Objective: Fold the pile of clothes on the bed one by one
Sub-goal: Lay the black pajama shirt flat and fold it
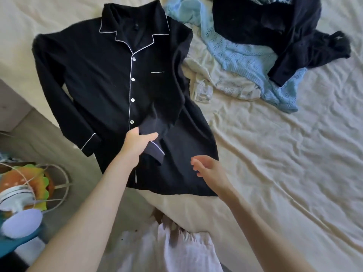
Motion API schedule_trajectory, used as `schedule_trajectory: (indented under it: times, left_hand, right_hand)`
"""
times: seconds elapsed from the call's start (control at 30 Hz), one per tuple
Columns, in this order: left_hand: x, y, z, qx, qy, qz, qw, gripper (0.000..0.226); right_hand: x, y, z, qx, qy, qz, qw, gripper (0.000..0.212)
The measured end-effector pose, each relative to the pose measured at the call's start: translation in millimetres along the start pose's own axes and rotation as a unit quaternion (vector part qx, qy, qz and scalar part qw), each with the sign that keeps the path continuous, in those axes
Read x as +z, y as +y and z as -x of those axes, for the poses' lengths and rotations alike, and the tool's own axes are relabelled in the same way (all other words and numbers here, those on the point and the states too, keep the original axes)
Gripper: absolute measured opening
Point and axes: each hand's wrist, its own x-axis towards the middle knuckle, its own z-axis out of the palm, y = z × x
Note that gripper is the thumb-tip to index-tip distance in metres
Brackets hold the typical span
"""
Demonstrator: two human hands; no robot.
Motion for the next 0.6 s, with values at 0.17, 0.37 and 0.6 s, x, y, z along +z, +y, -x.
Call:
schedule_trajectory:
  times: [0.17, 0.37, 0.6]
  left_hand:
    - [-84, -6, -30, 0.024, 0.123, -0.15, 0.981, 0.018]
    - [-115, -5, -75, 0.02, 0.087, -0.325, 0.942, 0.057]
    - [-93, 51, -149, 0.19, 0.033, -0.37, 0.909, 0.043]
  right_hand:
    - [26, -11, -20, 0.018, -0.009, 0.076, 0.997, 0.033]
    - [45, -33, -77, 0.008, 0.008, 0.149, 0.989, 0.051]
    - [63, -58, -134, 0.013, 0.16, 0.351, 0.923, 0.048]
